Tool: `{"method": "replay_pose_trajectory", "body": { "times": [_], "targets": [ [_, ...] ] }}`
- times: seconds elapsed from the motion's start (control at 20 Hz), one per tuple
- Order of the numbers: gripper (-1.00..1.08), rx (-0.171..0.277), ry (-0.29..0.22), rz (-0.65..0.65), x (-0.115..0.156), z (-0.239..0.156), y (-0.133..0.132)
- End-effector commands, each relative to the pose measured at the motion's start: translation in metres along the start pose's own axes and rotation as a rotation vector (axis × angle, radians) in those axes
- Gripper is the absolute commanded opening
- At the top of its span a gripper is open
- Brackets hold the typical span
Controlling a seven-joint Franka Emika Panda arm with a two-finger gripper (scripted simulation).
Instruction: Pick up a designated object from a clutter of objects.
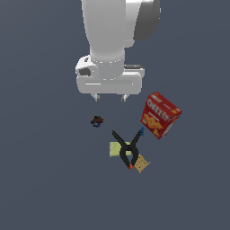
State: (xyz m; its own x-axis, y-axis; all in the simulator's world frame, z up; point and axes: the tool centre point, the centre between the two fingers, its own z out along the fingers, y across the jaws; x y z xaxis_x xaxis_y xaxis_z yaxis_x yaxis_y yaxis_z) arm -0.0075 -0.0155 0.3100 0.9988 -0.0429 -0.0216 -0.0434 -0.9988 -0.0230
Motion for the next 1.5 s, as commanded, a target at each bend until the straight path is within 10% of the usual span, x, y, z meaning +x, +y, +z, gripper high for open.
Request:
{"method": "replay_pose_trajectory", "body": {
  "times": [0.0,0.8,1.45],
  "targets": [
    [1.0,0.0,0.0,0.0,0.0,0.0,0.0],
    [1.0,-0.003,0.031,0.003,0.004,-0.006,0.019],
    [1.0,0.002,0.03,0.137,-0.007,0.068,0.044]
  ]
}}
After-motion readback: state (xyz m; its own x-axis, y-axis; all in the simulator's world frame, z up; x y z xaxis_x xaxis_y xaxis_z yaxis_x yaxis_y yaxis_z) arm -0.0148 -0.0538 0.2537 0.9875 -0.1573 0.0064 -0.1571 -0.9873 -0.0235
